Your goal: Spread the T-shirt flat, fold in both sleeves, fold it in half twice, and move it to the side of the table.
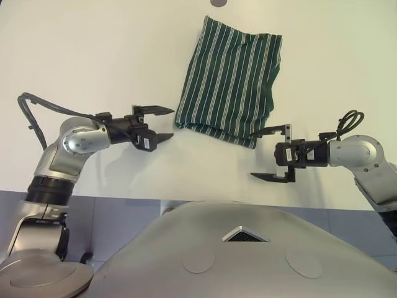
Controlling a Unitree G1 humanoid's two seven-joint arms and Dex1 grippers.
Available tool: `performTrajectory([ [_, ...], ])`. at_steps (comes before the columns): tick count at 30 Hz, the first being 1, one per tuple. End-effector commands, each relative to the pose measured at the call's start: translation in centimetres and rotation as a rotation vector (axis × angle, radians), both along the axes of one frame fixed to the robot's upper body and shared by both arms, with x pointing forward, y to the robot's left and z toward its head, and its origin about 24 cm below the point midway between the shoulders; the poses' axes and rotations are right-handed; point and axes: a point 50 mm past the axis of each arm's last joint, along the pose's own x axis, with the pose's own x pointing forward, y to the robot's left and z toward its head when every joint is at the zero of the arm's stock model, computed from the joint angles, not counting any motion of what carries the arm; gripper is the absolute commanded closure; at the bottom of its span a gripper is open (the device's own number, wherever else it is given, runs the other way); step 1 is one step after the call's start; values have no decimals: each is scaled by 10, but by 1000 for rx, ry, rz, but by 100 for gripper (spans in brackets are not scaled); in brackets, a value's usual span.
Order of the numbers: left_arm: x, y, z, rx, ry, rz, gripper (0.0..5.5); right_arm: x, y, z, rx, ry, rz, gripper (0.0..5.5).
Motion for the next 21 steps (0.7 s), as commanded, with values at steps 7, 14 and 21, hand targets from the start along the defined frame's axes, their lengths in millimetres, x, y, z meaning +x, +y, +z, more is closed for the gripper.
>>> performTrajectory([
  [7, 7, 5, -34, 116, 20, -48, 203, 16, -12, -17, -149, -187, 13, 13],
  [14, 9, -2, -39, 100, 38, -90, 258, 9, -6, -18, -100, -153, 19, 117],
  [21, 7, -3, -42, 112, 59, -133, 385, 16, -7, -22, -111, -174, -13, 245],
])
